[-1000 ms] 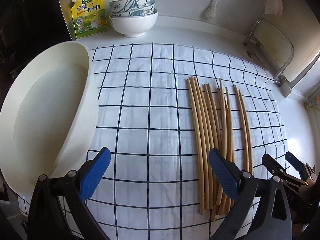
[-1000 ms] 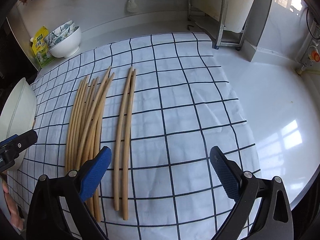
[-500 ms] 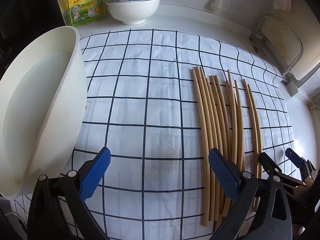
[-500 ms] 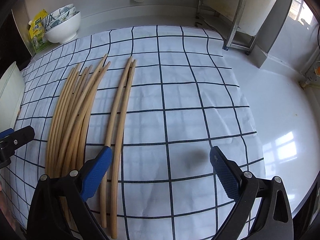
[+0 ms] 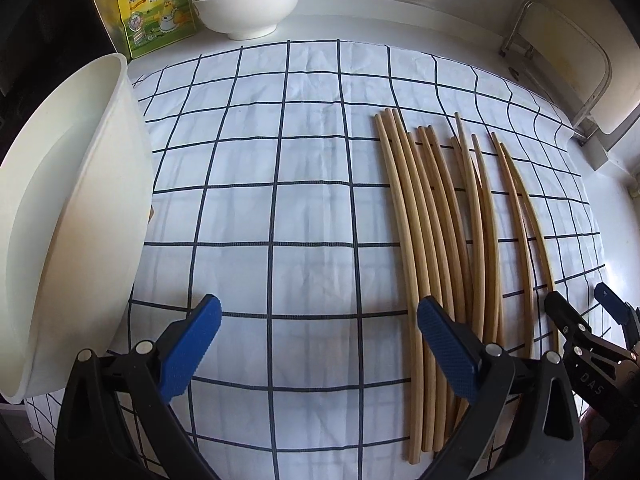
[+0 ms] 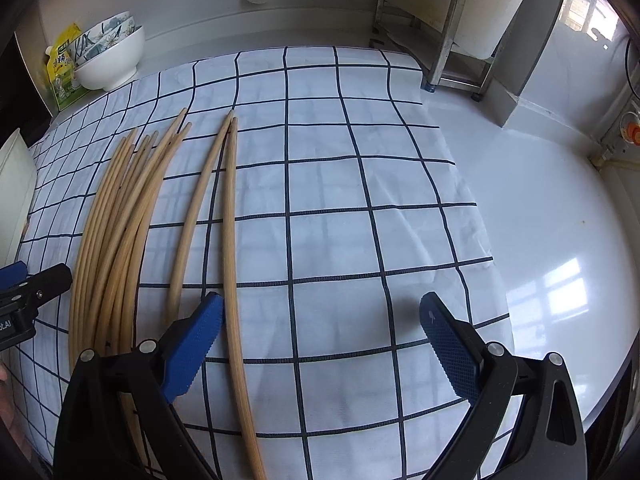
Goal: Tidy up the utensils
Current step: 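Lower the left tool onto one bamboo chopstick and close it while the right tool grasps another, then carry the chopsticks into the white basin and open the left tool while the right tool releases its chopstick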
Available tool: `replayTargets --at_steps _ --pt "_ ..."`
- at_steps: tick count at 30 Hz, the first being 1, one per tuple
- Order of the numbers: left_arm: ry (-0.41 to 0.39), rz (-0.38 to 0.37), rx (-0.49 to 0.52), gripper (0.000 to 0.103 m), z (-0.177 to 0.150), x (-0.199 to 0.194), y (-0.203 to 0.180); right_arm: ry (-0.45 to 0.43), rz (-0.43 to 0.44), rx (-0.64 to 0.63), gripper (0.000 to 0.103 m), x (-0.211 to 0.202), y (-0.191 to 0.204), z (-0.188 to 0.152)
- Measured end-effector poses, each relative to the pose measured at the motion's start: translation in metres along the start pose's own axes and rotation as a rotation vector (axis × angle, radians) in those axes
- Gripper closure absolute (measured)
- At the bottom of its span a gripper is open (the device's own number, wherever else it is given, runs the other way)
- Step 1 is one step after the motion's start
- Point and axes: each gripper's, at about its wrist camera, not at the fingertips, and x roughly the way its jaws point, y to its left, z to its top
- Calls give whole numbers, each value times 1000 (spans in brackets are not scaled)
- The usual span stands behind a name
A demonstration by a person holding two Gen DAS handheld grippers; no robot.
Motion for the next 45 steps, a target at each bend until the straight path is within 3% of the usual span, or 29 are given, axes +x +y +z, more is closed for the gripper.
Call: replayTargets --at_steps 14,16,18,27,28,29,30,39,45 --pt "21 33 2 6 -3 6 0 -30 -5 -38 10 1 7 2" --pt "16 26 9 9 -3 6 1 -38 -2 -60 14 0 10 2" --pt "5 17 24 17 -2 5 1 -45 25 -76 27 -2 13 2" --pt "-16 -16 78 72 -3 -2 -17 -36 98 -122 68 -7 26 4" --pt "-14 -22 82 82 -3 -2 -18 -35 107 -135 72 -7 28 4" --pt "-9 -31 83 96 -2 -3 -19 -34 111 -147 83 -7 31 4" --pt "-6 -38 83 96 0 0 -16 -33 114 -157 97 -8 32 4" --pt "14 -78 103 96 -4 -7 -8 -24 157 -99 97 -17 23 8" --pt "-41 -131 96 96 5 -45 10 -63 172 -82 97 -51 32 25"
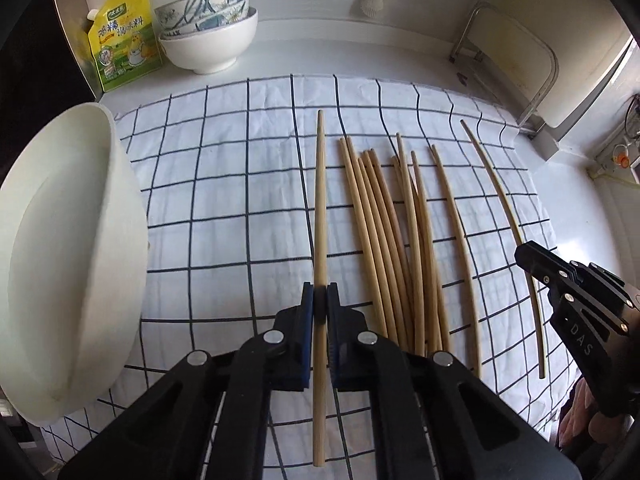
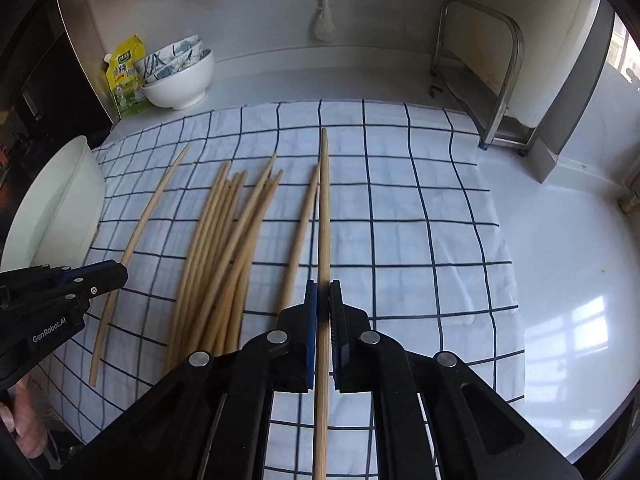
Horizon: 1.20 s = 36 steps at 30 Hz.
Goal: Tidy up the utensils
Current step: 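Carry the chopsticks into the white basin and open the left tool while the right tool releases its chopstick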
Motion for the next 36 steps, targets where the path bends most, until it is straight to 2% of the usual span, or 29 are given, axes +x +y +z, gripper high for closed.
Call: replayTargets --at_steps 4,11,17,23,30,36 --pt "-60 -4 -18 96 10 -34 25 -50 40 -16 97 -23 34 20" --pt "-135 60 -106 96 15 -80 113 -94 179 -87 97 -34 132 56" --pt "-143 134 -182 96 6 -90 201 -68 275 -154 97 -18 228 72" --pt "-103 150 -206 96 -6 -74 256 2 288 -203 97 11 305 69" --pt "-38 110 -181 96 -16 -46 279 101 248 -159 97 48 332 55" --pt "-9 91 -158 96 -20 -36 285 94 230 -127 97 55 336 54"
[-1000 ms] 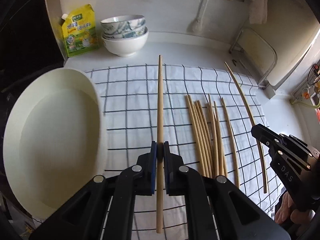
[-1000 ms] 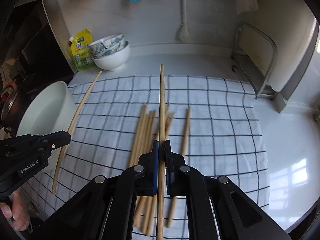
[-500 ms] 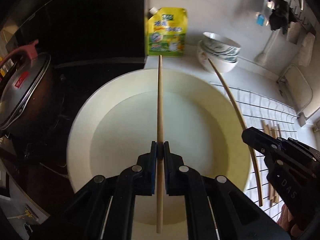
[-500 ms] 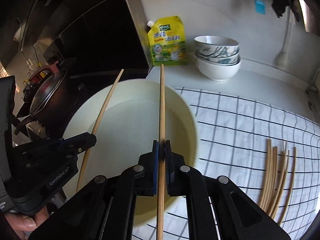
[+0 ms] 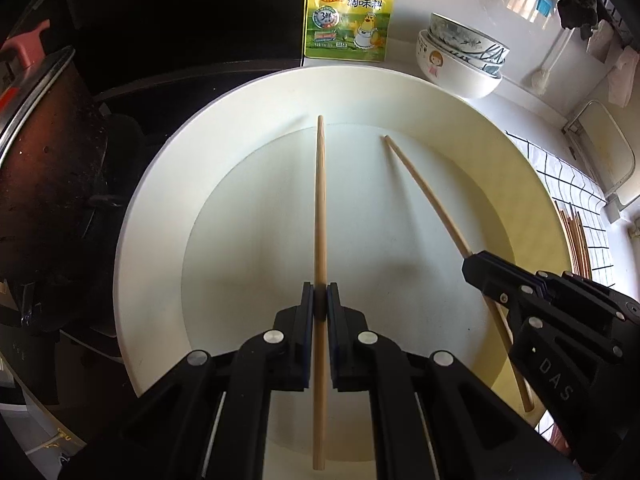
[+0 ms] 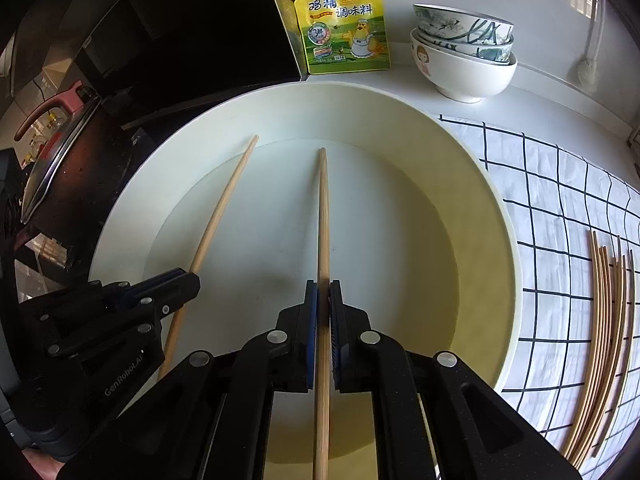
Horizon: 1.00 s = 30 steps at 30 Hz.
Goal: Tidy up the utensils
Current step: 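Carry the chopsticks into the white basin and open the left tool while the right tool releases its chopstick, then move both open tools back from the basin to the chopstick row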
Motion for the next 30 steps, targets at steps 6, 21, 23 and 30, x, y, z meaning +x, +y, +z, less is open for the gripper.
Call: replayTargets --at_steps 6,21,23,30 --pt "-32 38 -4 62 1 -13 6 -43 -5 36 81 -12 -8 -1" --pt "-75 37 -17 53 -12 -52 3 -78 -6 10 75 -57 -7 -21" --pt "-78 35 -15 53 -14 -56 -1 -78 -8 10 75 -63 -11 -26" --pt "-92 31 -3 44 -22 -70 -26 -86 -16 23 72 -86 -32 -43"
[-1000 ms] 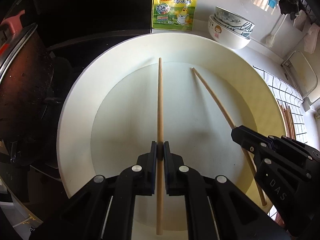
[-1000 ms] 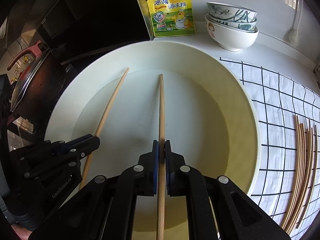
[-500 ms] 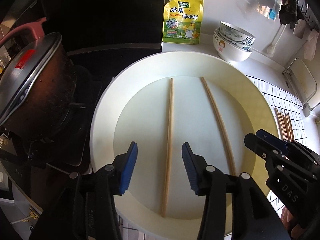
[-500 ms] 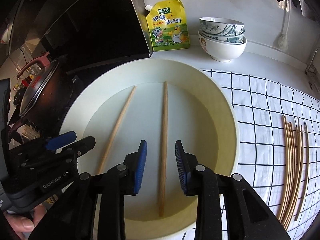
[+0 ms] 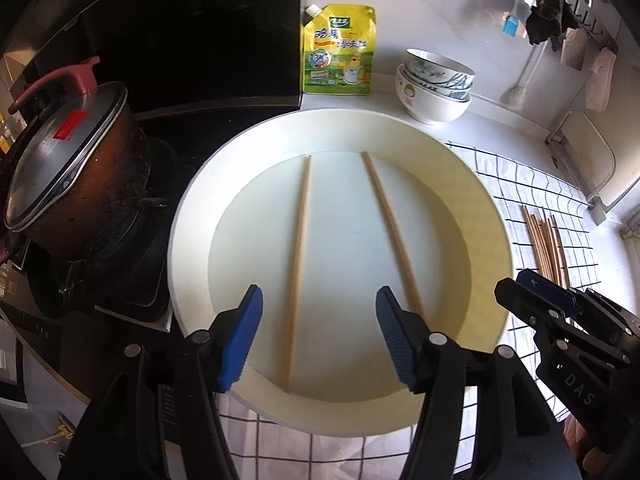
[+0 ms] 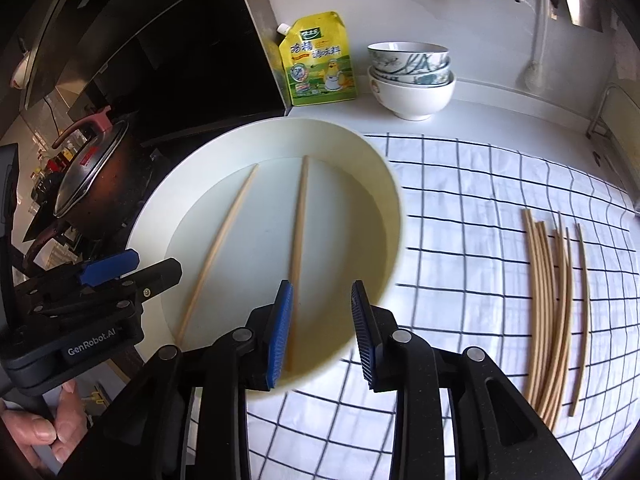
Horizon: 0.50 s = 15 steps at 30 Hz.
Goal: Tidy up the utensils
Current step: 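Move both open tools back from the basin to the chopstick row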
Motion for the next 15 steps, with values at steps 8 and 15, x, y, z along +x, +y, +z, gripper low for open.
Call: replayTargets --at_steps 8,15 --pt "-12 -39 43 41 -5 -13 -55 -19 -36 20 64 -33 -47 -16" --pt "-15 -83 85 37 -10 -17 -115 -30 -85 52 60 -59 -106 -35"
